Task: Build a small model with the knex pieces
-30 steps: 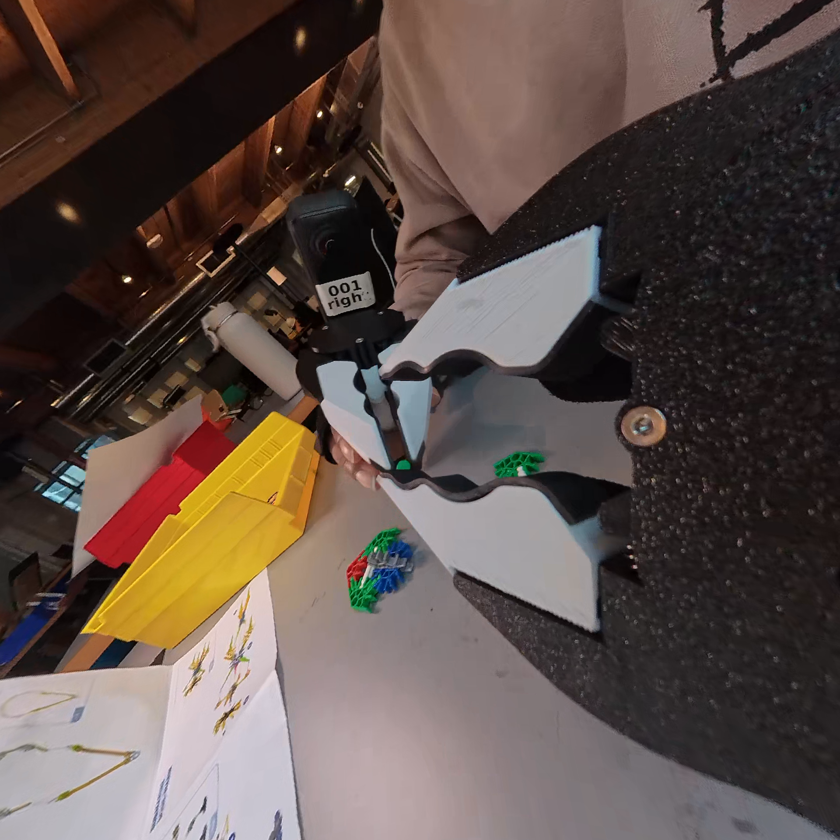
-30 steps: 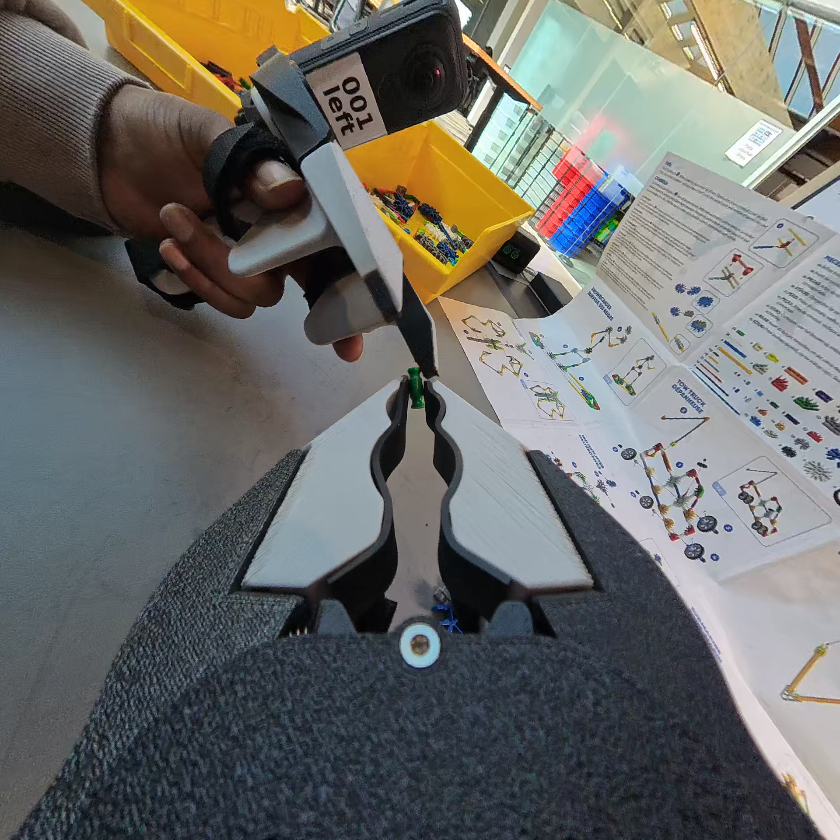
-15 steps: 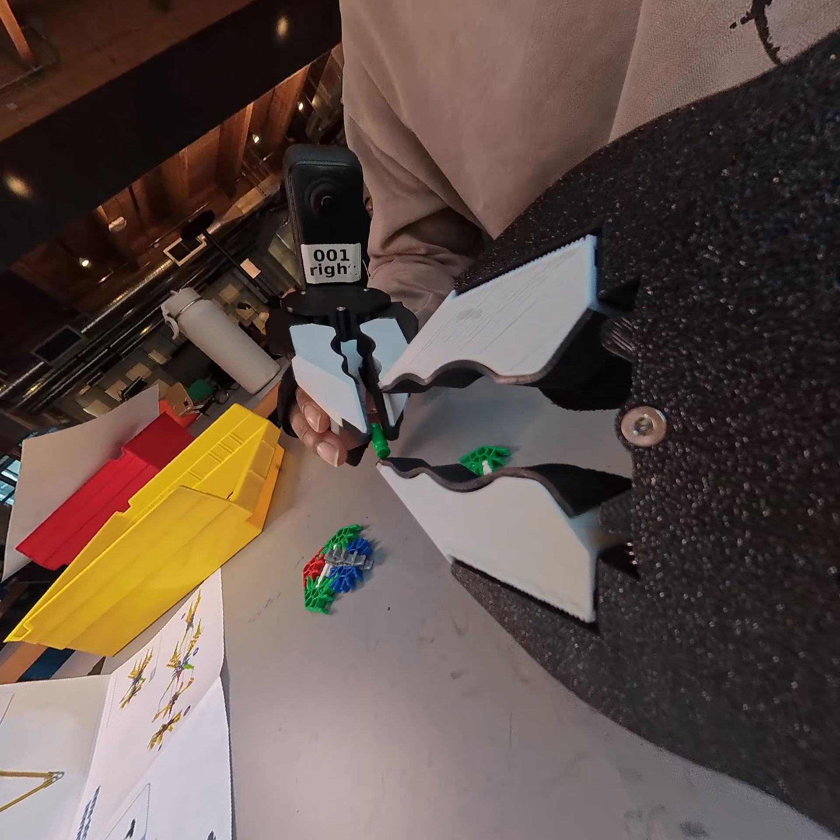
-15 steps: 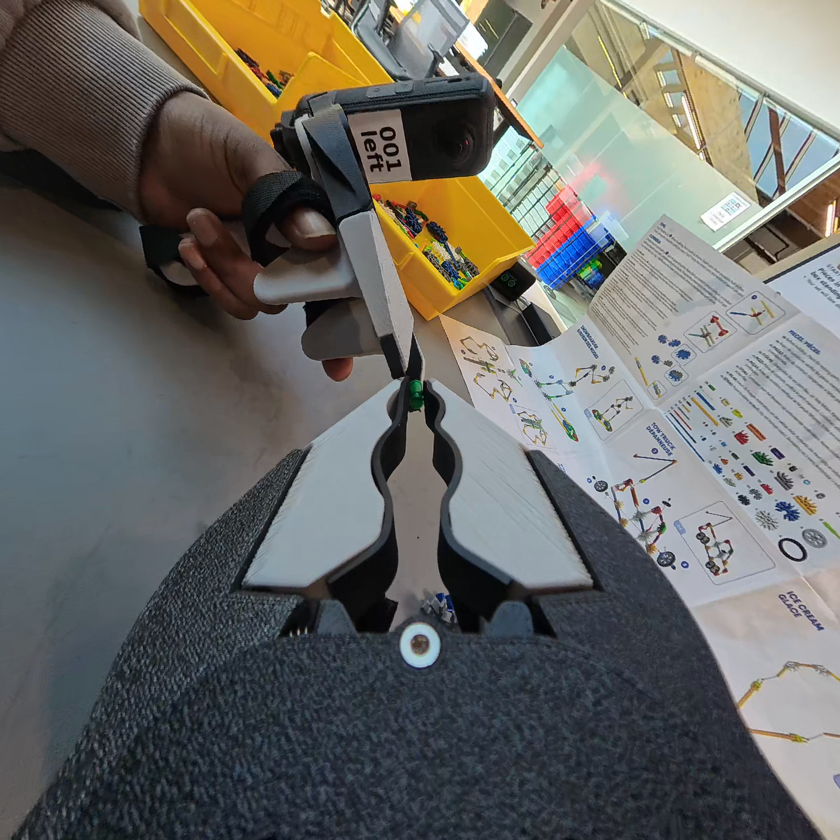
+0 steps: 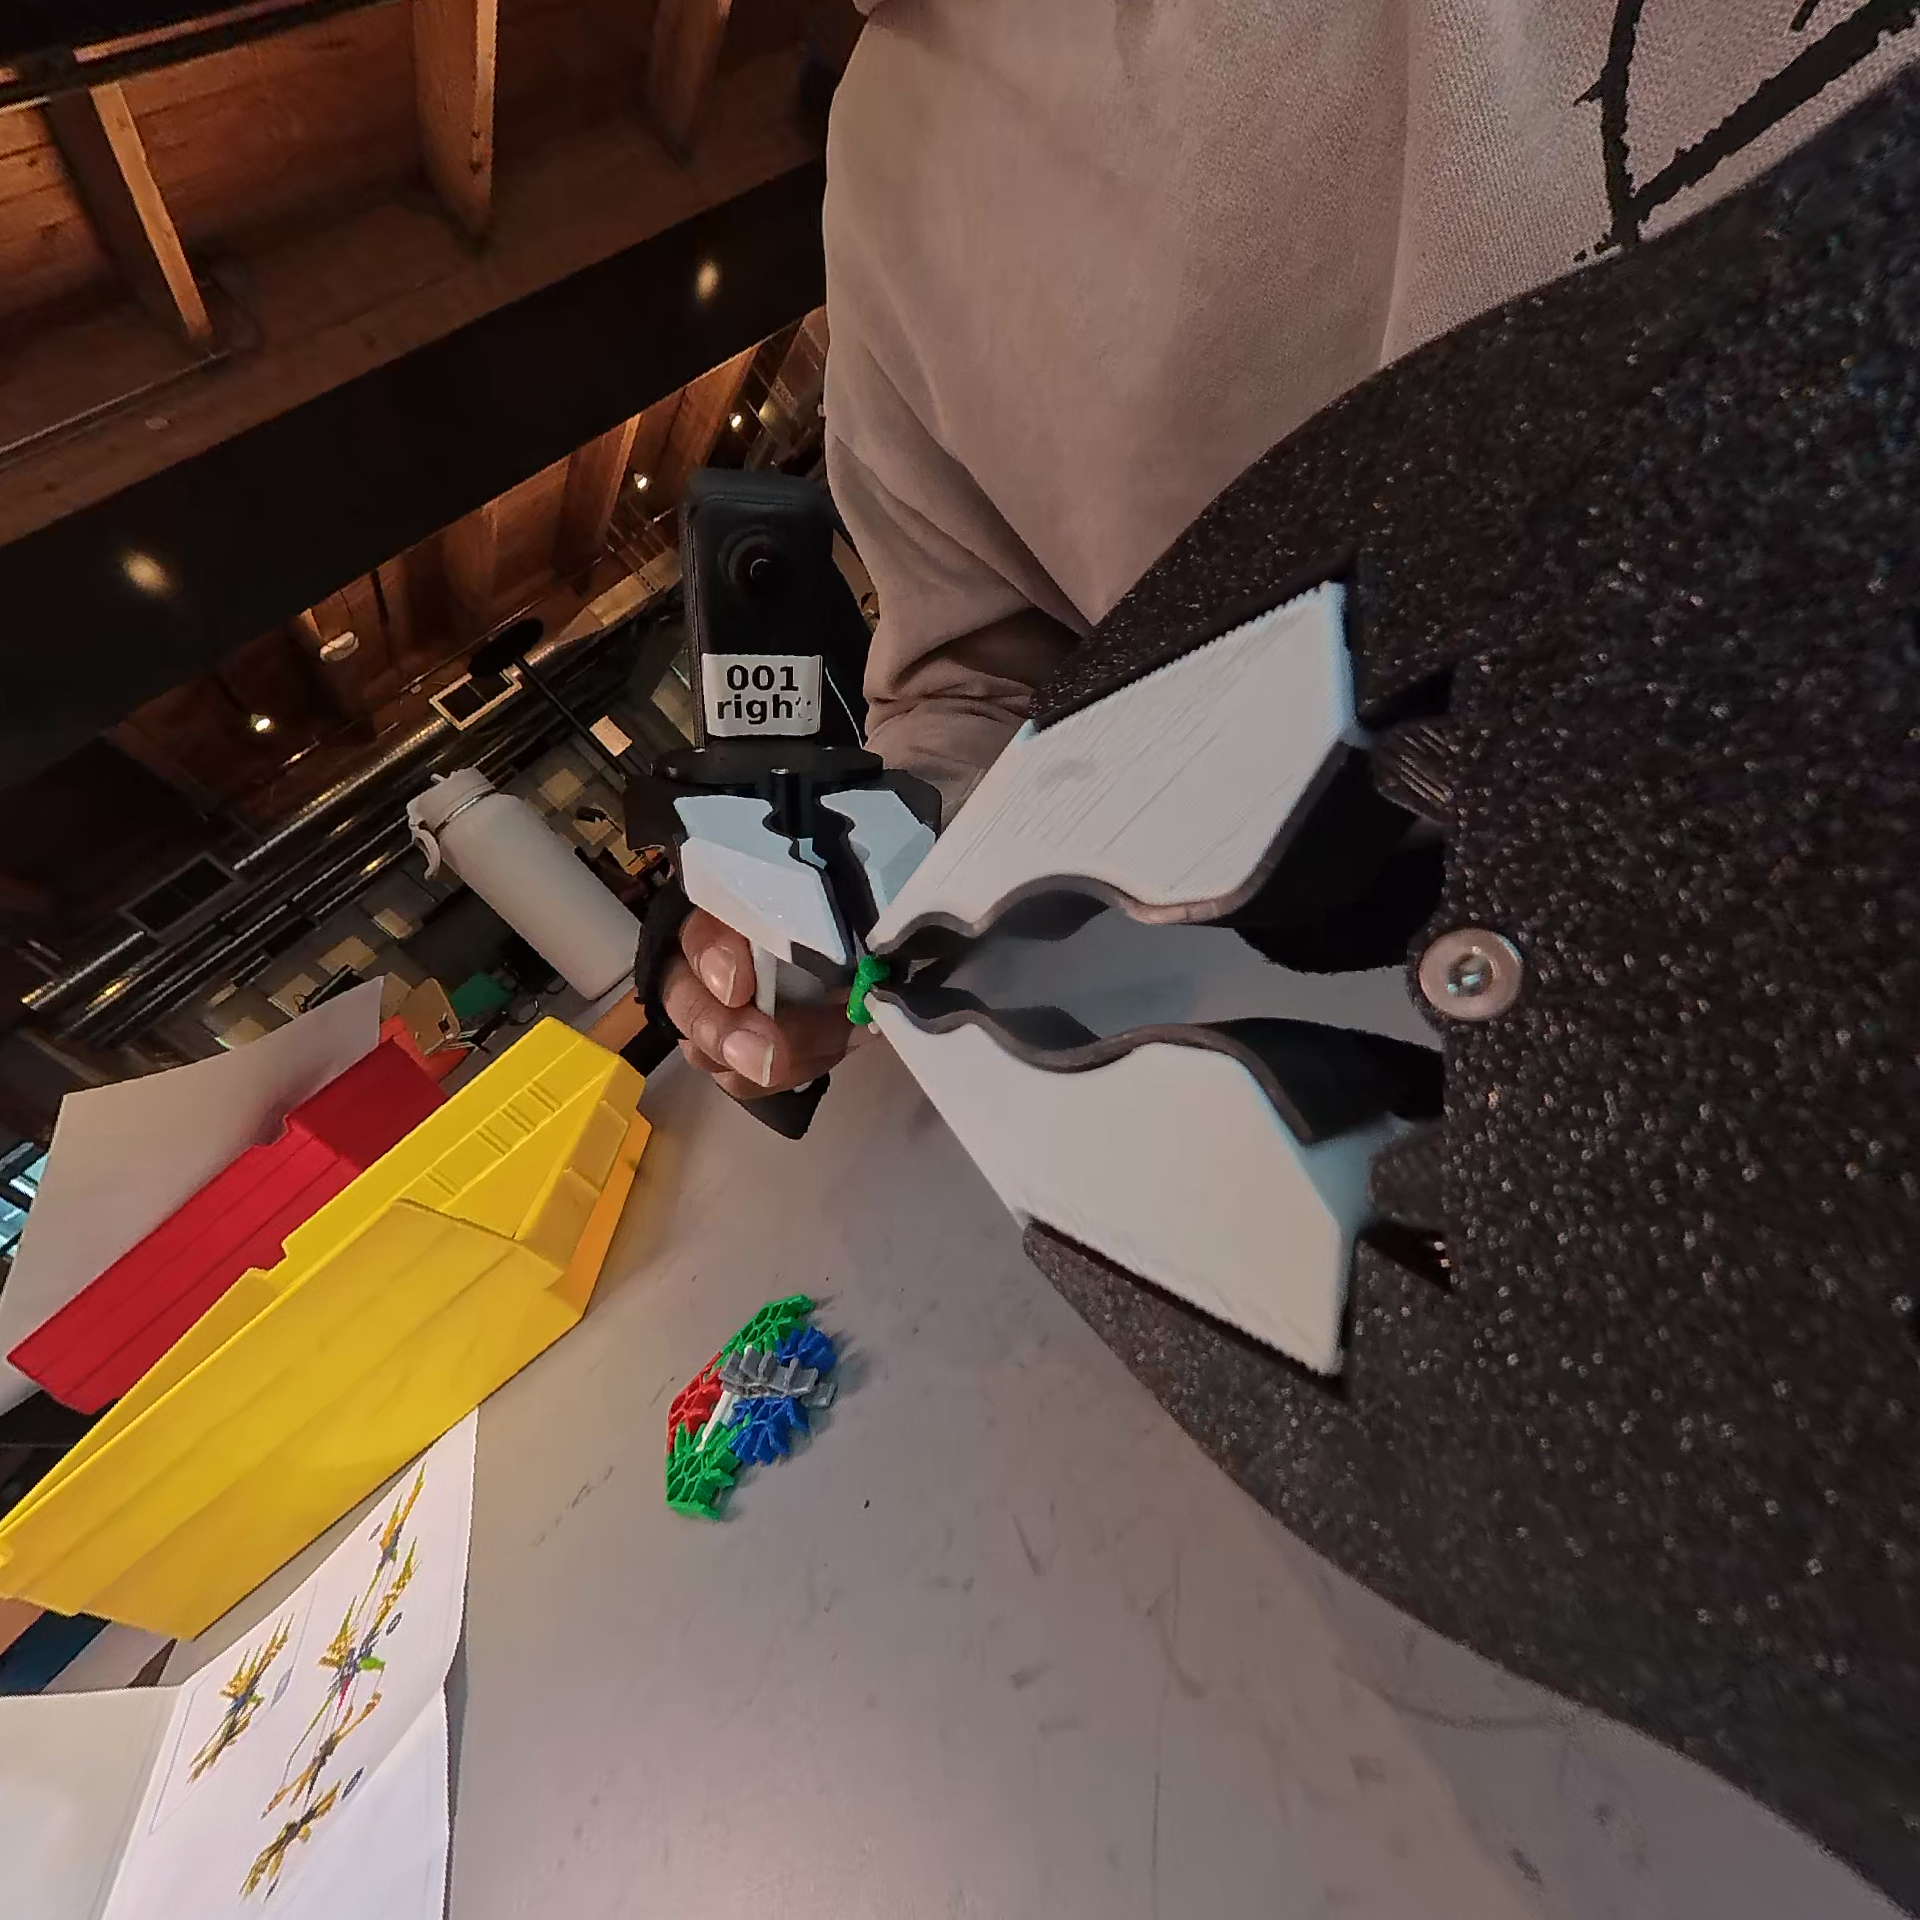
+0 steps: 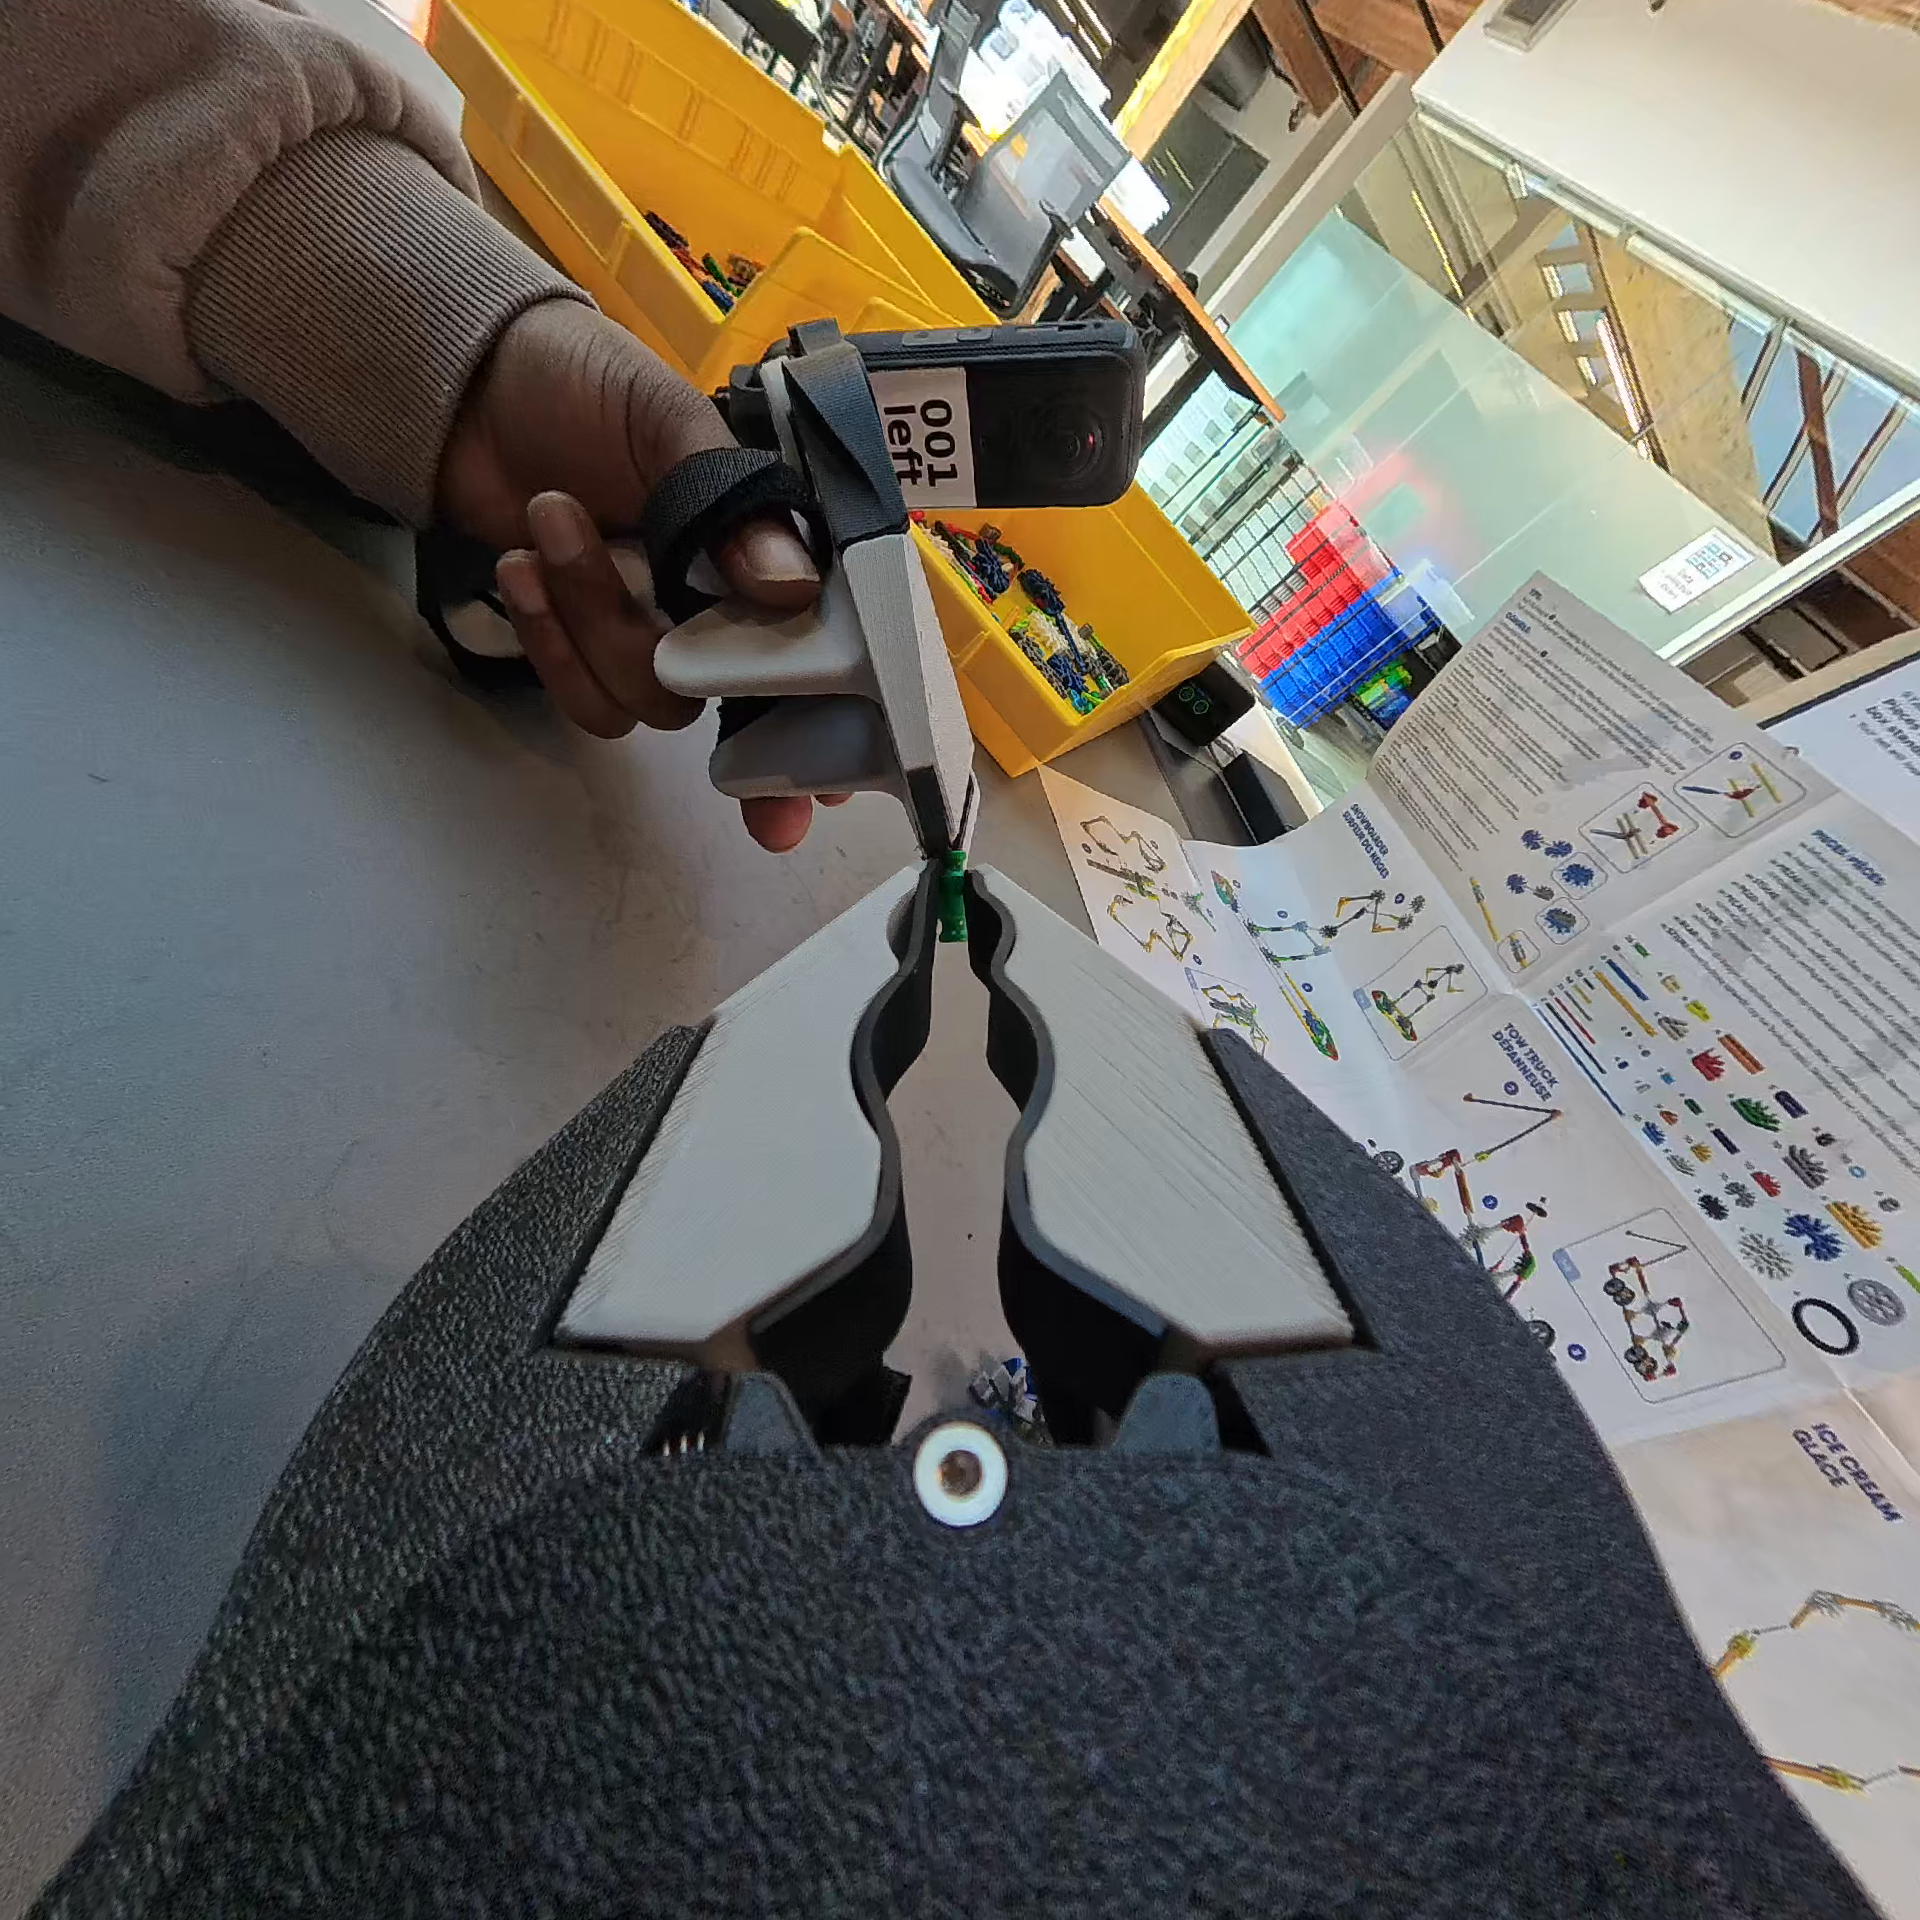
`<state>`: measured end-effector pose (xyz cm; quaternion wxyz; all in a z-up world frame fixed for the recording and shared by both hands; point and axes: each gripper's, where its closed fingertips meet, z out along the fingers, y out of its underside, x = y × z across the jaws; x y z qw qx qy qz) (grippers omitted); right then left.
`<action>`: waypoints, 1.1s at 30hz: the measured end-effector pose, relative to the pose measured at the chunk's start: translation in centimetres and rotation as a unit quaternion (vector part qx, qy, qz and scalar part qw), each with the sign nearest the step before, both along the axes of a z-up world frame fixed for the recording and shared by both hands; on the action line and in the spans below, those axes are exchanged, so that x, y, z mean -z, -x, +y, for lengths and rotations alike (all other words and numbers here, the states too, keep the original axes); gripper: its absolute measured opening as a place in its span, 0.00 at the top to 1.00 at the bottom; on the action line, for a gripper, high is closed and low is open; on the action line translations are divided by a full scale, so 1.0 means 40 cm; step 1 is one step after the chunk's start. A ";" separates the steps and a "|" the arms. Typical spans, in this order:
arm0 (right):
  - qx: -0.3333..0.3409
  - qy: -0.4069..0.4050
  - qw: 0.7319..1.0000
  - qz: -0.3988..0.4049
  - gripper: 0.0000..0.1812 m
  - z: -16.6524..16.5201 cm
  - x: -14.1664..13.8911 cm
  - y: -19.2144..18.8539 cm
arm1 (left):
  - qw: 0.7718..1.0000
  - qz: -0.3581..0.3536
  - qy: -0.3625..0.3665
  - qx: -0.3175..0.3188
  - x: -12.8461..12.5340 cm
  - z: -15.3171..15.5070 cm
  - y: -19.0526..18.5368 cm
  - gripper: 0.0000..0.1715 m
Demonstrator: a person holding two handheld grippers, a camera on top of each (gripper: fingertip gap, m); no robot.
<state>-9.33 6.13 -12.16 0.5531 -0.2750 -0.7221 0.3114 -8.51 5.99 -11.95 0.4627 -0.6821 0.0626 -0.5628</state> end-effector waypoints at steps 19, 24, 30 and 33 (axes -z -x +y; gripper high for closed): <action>0.006 0.027 1.000 -0.009 1.00 0.009 0.014 0.008 | 0.999 0.025 0.000 -0.022 0.013 0.007 0.013 1.00; 0.015 0.041 0.999 -0.015 1.00 0.021 0.021 0.011 | 0.998 0.051 -0.009 -0.040 0.011 0.005 0.022 1.00; 0.006 0.084 0.996 -0.034 0.93 0.032 0.028 0.003 | 0.997 0.058 -0.008 -0.050 0.017 0.009 0.031 1.00; 0.006 0.081 0.996 -0.040 0.89 0.031 0.034 0.003 | 0.997 0.058 -0.006 -0.042 0.021 0.005 0.024 1.00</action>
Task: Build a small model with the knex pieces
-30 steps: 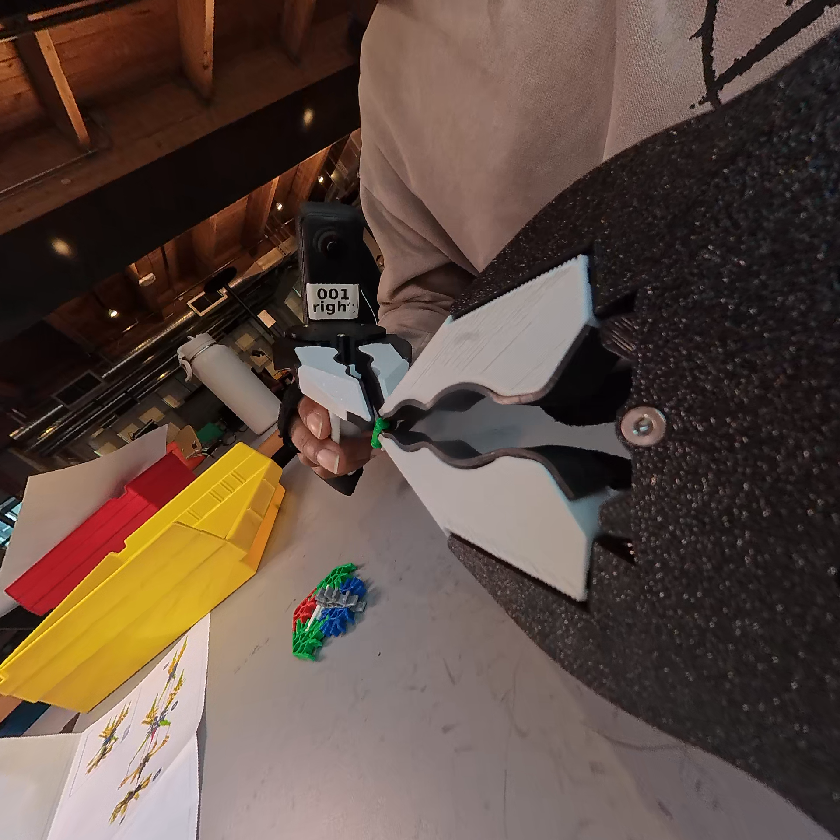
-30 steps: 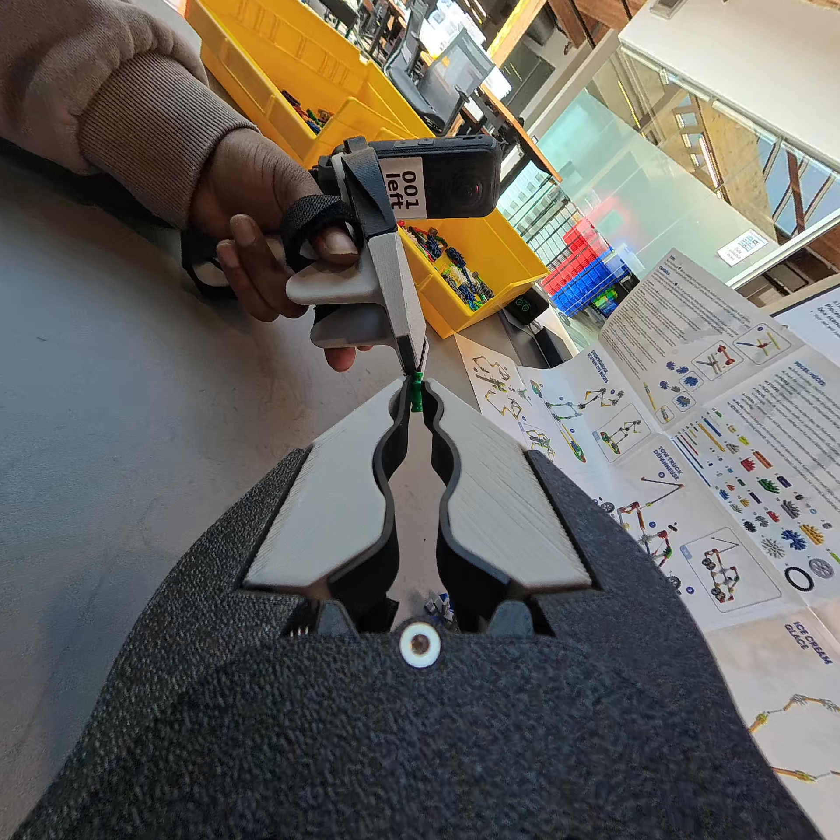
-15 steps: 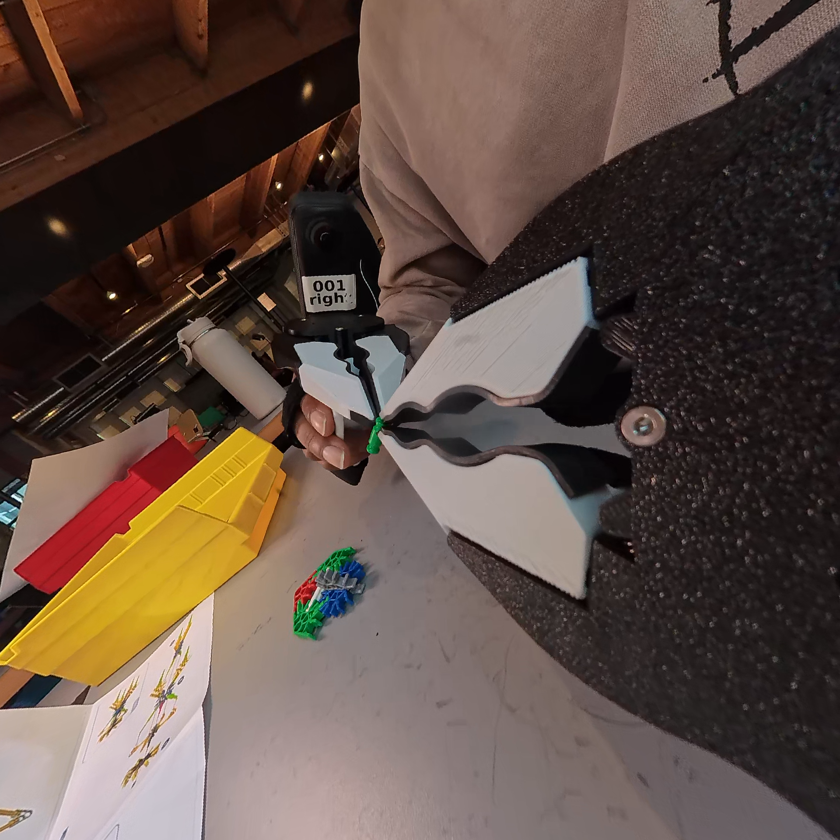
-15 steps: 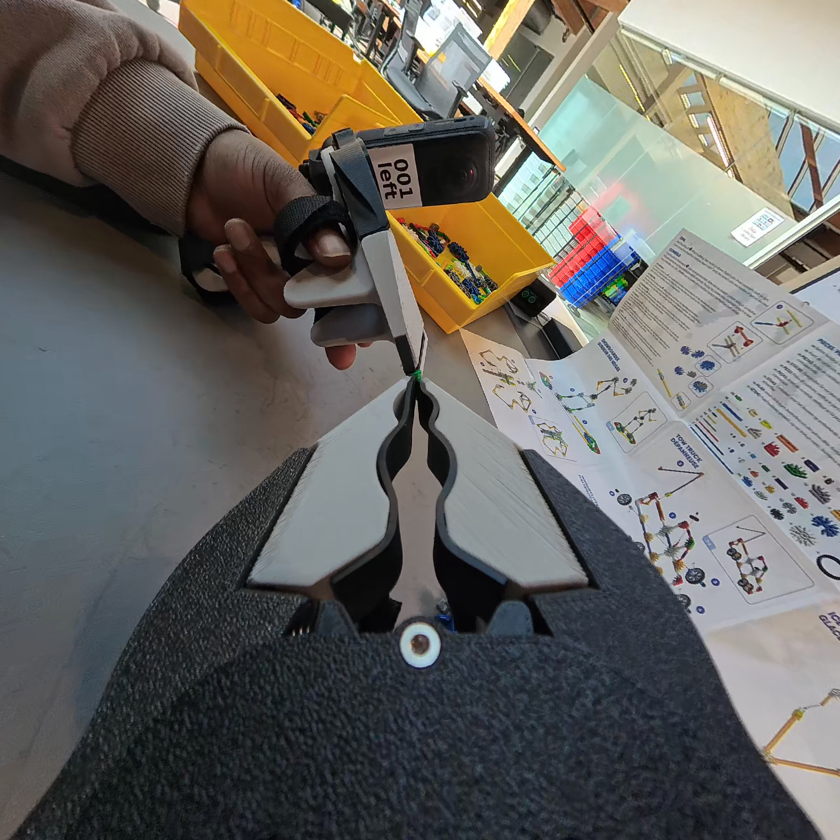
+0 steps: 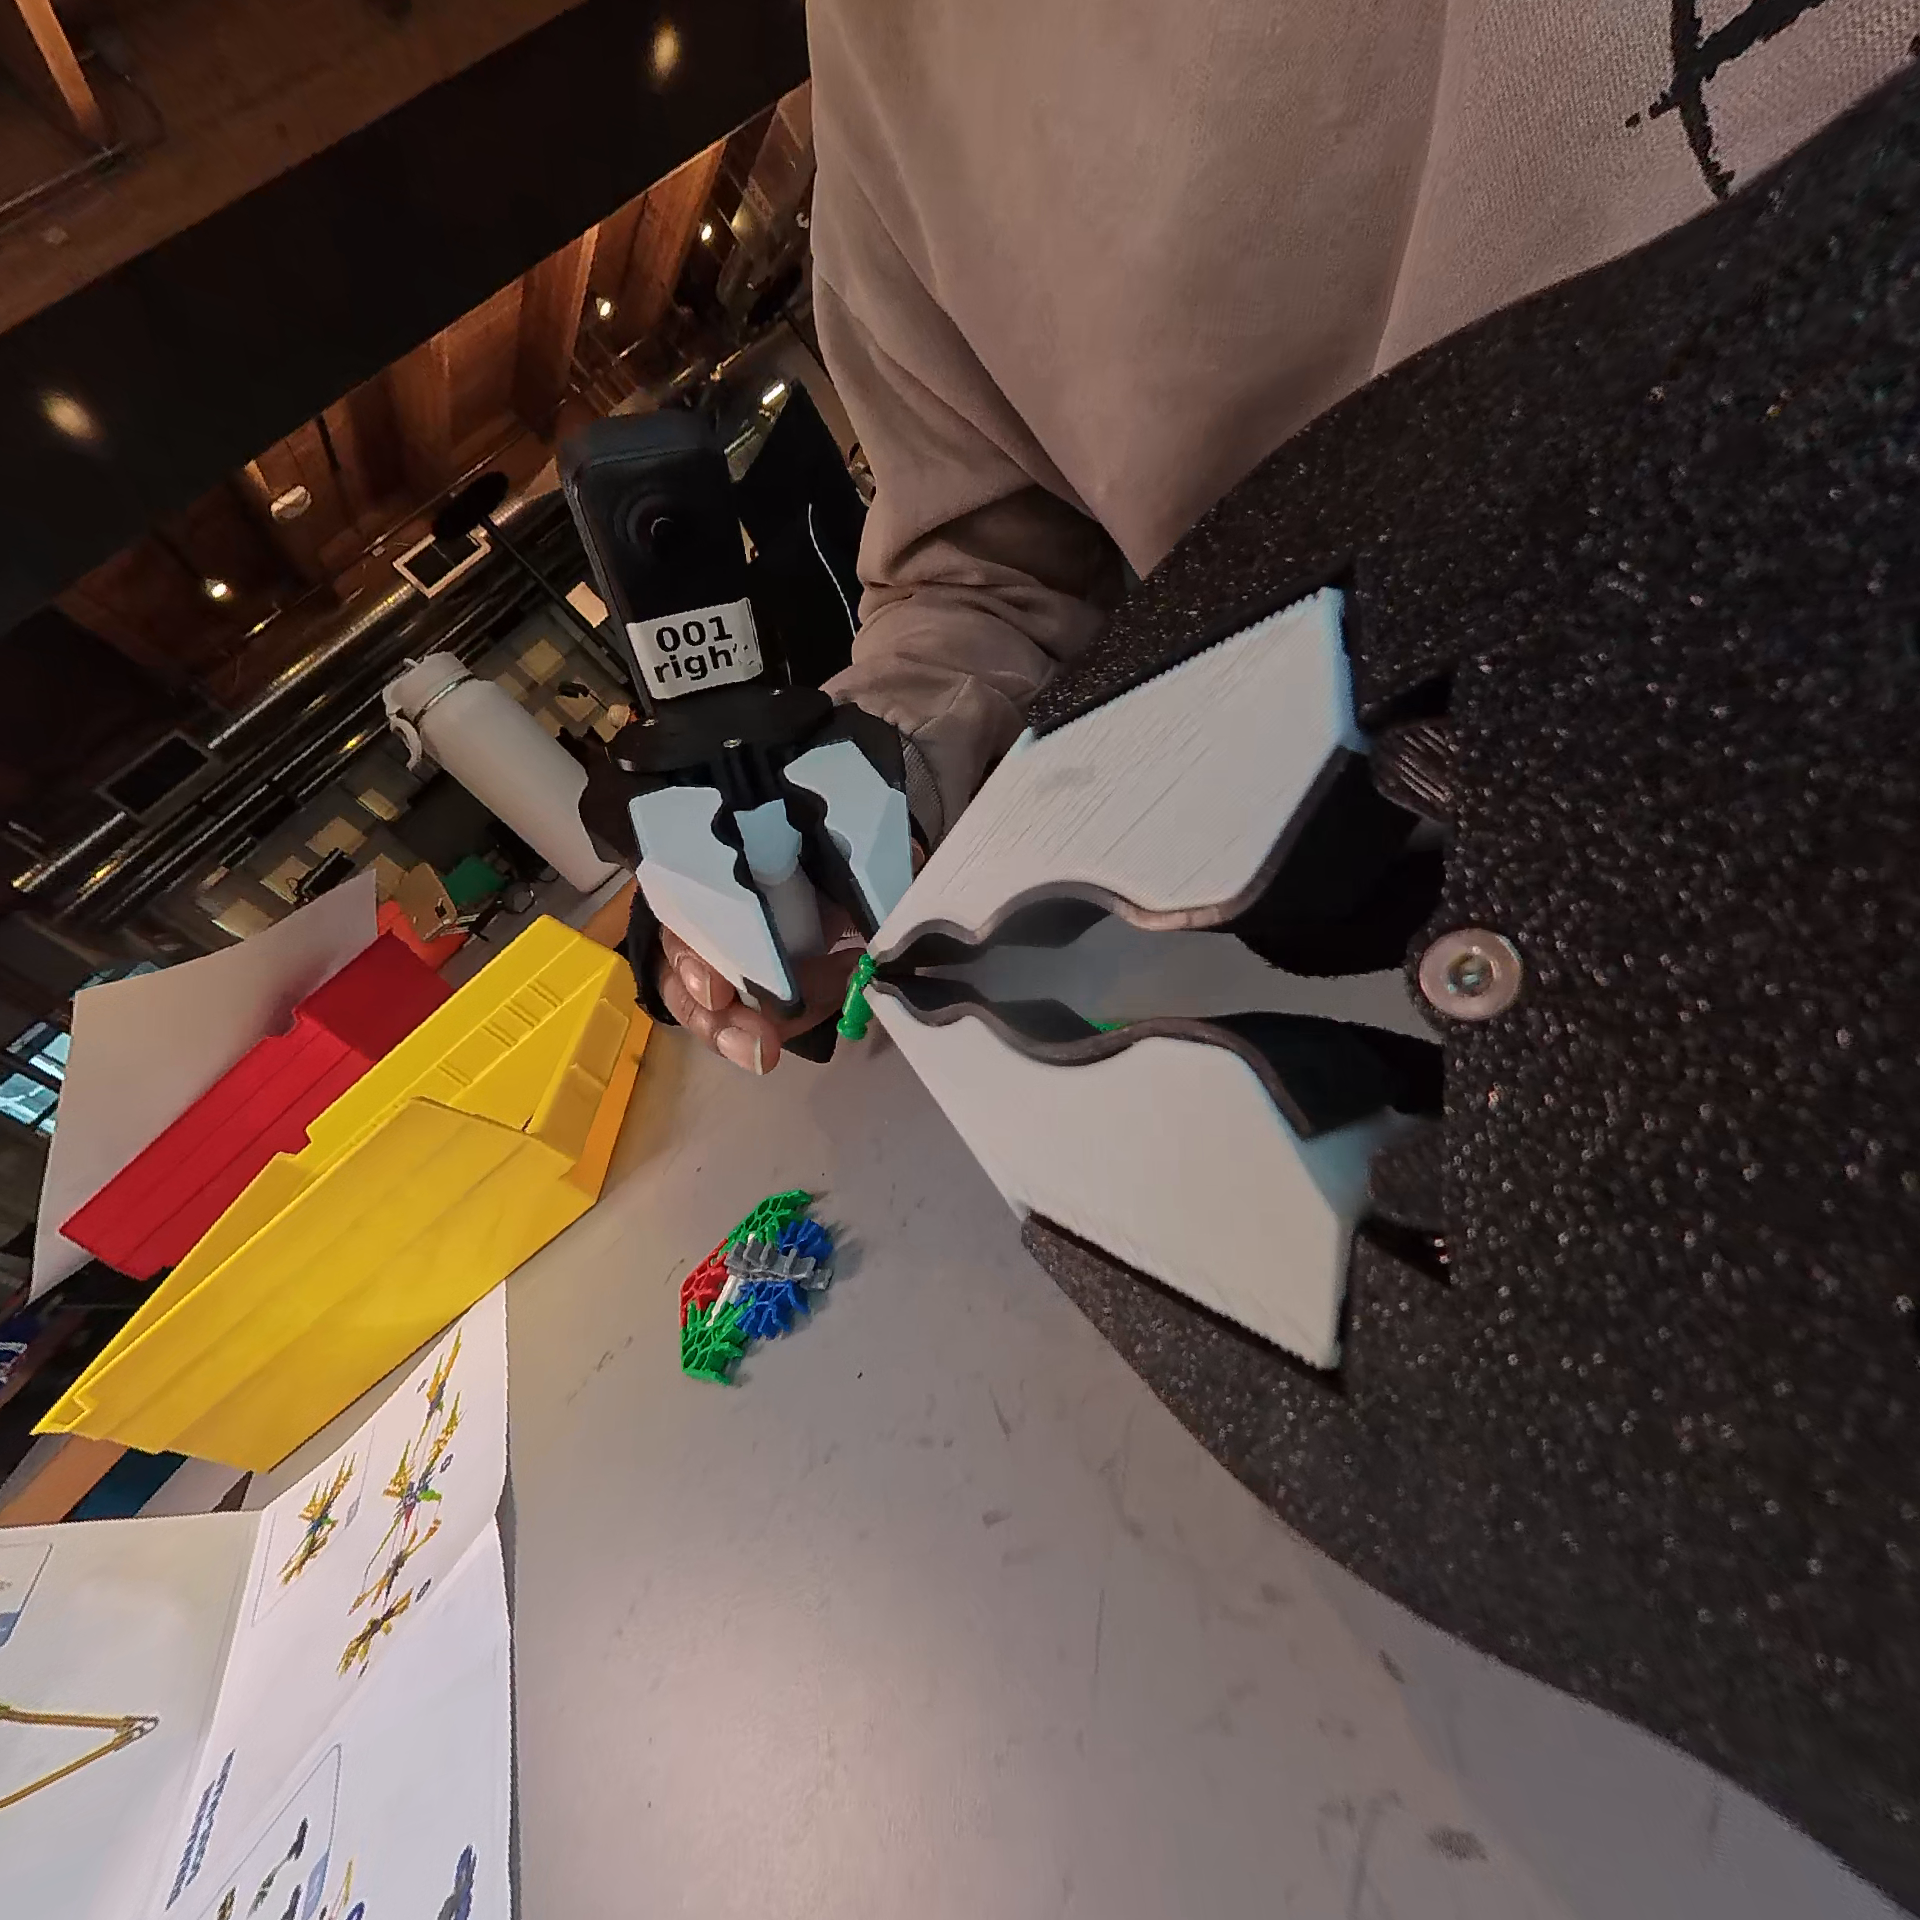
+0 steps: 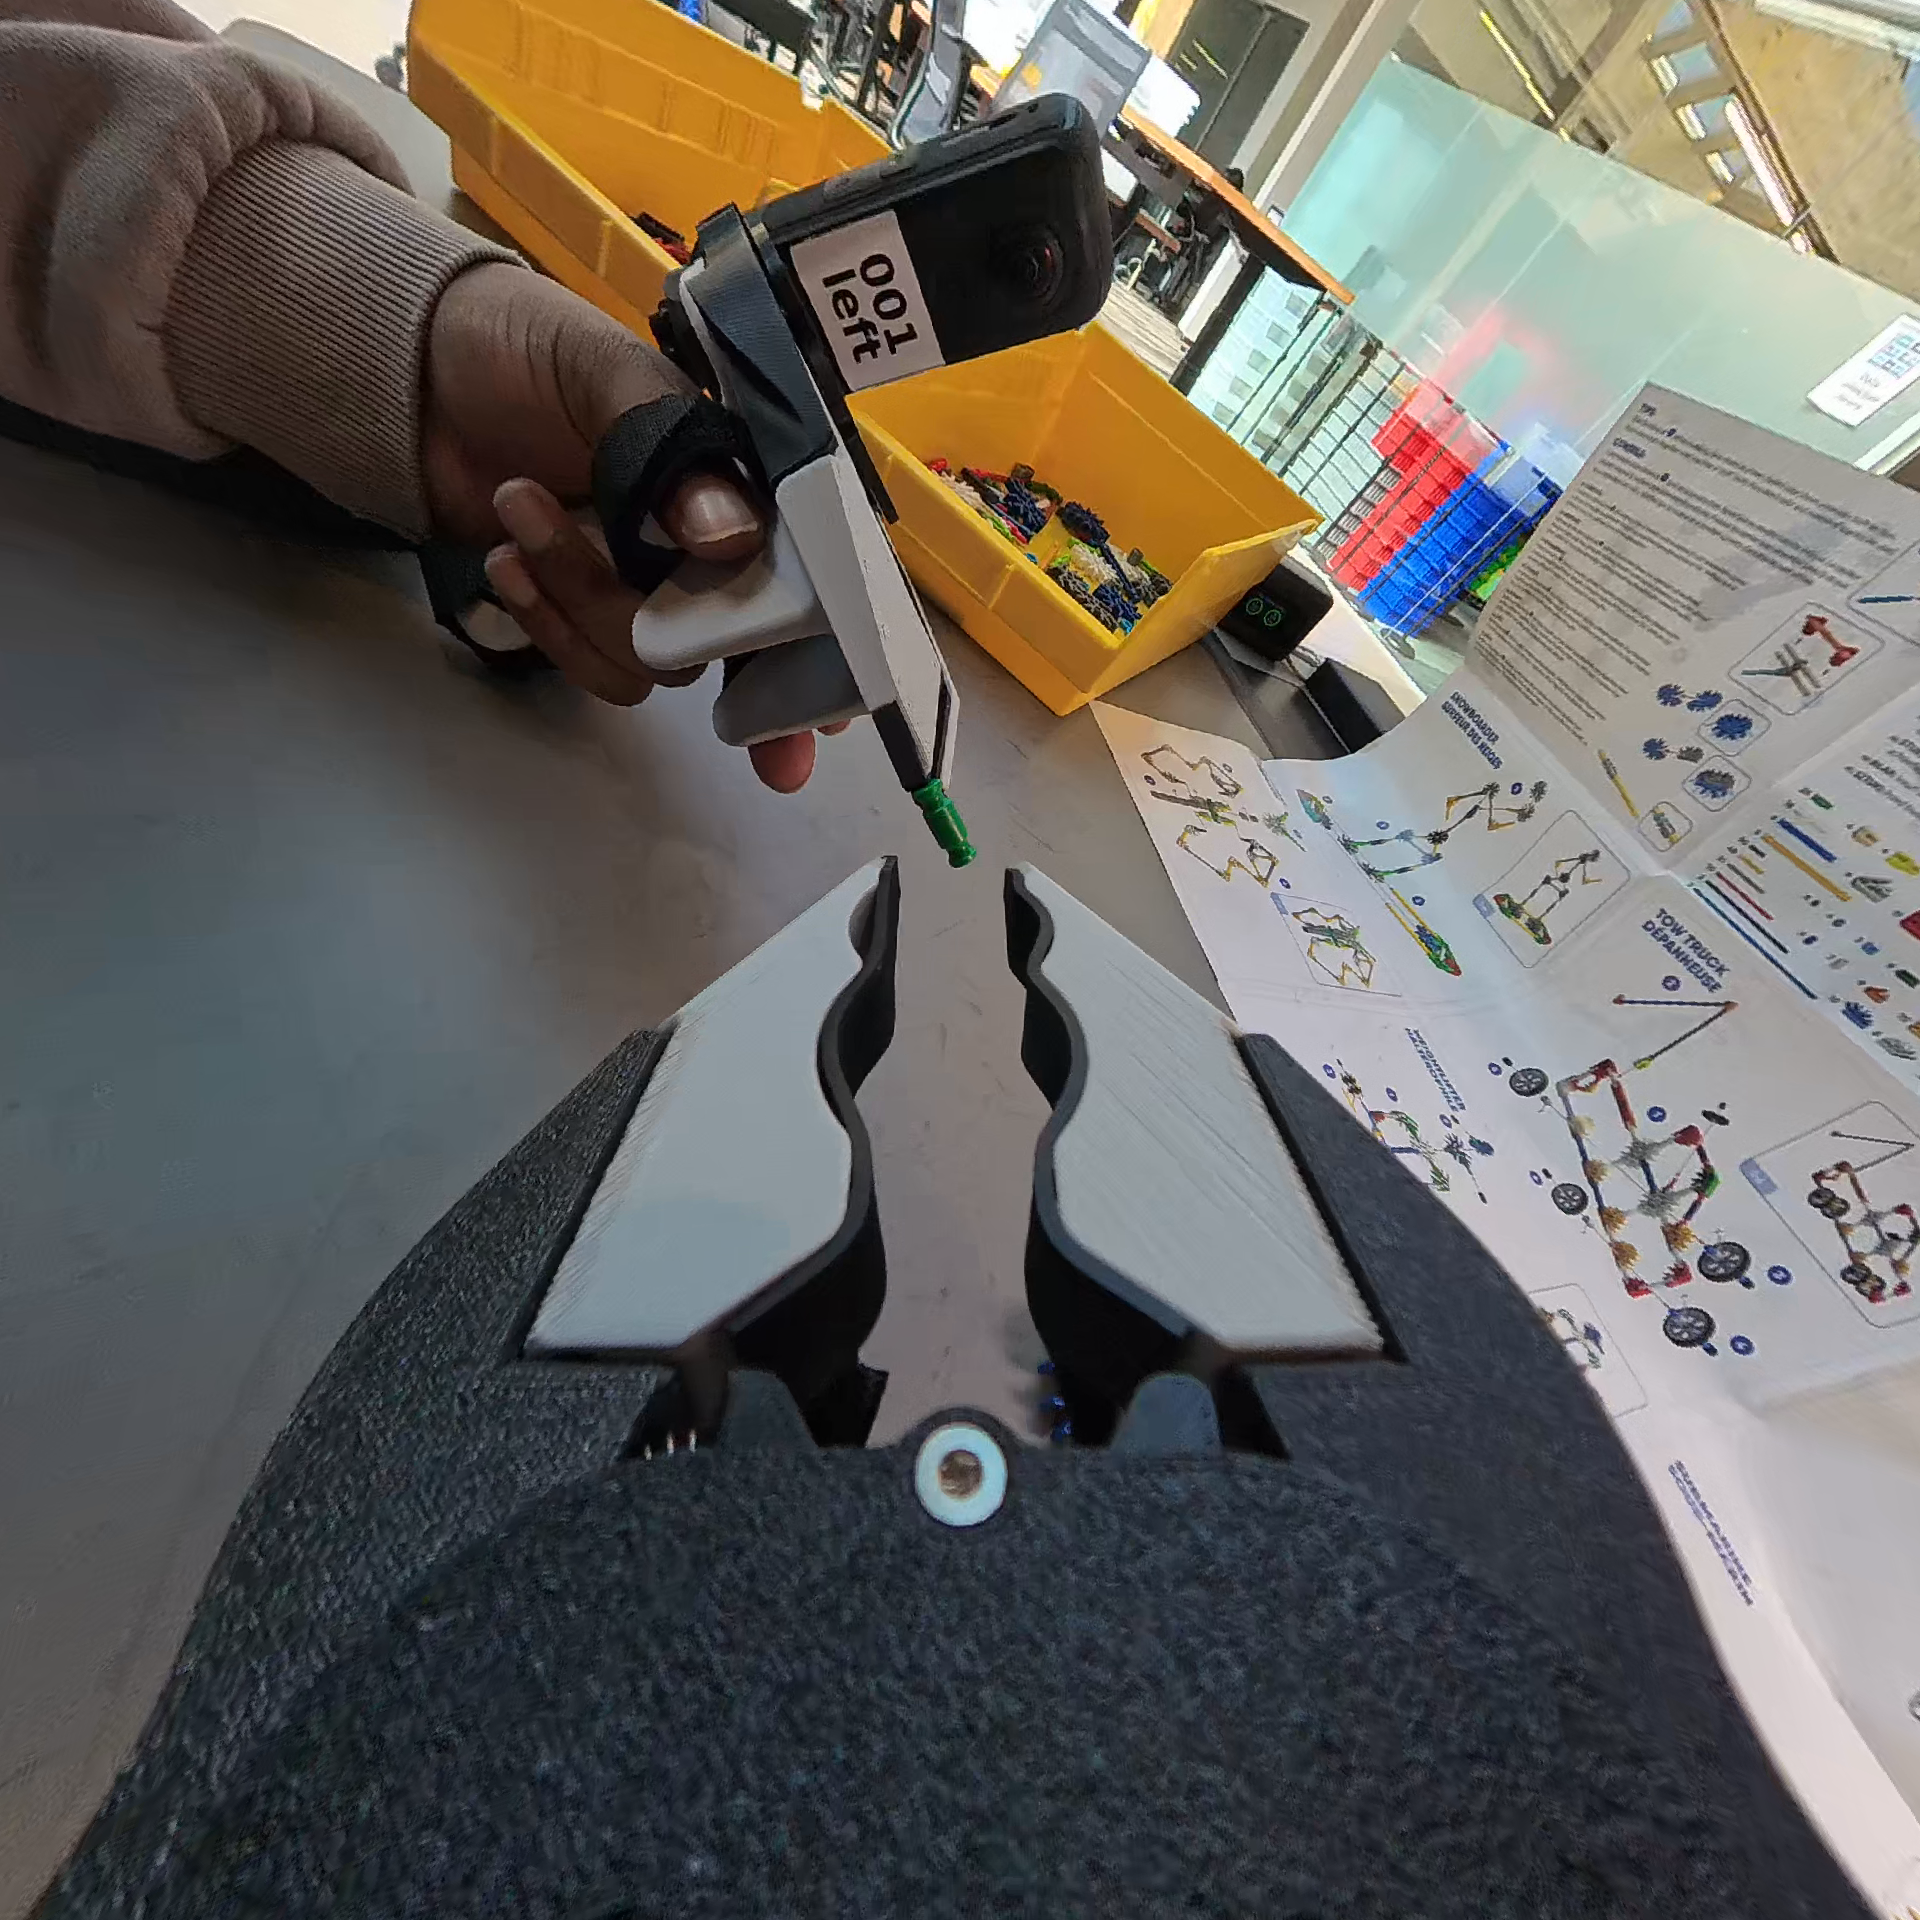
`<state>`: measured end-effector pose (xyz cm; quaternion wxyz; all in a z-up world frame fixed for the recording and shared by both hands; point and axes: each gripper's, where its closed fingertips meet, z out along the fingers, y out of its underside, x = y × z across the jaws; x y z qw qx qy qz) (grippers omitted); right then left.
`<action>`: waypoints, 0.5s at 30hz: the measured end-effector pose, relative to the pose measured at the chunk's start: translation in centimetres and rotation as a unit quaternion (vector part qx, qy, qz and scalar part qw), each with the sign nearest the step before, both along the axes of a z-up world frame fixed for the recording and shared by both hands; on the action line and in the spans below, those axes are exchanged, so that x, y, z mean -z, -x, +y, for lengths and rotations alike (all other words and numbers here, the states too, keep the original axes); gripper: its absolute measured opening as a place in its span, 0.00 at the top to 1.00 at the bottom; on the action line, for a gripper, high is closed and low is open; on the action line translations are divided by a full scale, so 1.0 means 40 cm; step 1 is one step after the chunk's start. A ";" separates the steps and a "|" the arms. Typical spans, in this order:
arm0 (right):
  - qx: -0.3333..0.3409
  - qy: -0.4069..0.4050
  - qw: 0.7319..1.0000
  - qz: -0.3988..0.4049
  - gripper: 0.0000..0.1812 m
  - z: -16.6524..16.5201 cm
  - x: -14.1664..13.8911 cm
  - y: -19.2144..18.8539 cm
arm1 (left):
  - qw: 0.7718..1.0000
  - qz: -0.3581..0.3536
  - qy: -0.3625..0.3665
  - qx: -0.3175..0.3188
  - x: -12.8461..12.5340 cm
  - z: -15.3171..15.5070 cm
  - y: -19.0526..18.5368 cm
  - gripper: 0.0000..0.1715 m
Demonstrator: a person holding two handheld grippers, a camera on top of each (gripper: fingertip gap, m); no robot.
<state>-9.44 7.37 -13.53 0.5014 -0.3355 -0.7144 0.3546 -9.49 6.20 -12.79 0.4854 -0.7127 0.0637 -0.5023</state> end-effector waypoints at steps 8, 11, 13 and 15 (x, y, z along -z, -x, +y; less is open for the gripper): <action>-0.001 -0.053 0.999 -0.004 0.95 -0.021 0.014 0.004 | 1.000 0.007 -0.002 0.029 0.001 -0.015 -0.028 1.00; 0.005 -0.074 0.997 -0.009 0.97 -0.018 0.021 0.004 | 1.000 0.004 0.002 0.025 0.004 -0.012 -0.026 1.00; 0.012 -0.081 0.997 -0.015 0.97 -0.011 0.026 0.006 | 1.000 0.000 0.005 0.018 0.005 -0.008 -0.019 1.00; 0.020 -0.088 0.996 -0.022 0.98 -0.004 0.034 0.007 | 1.000 0.004 0.005 0.009 0.006 -0.004 -0.011 0.98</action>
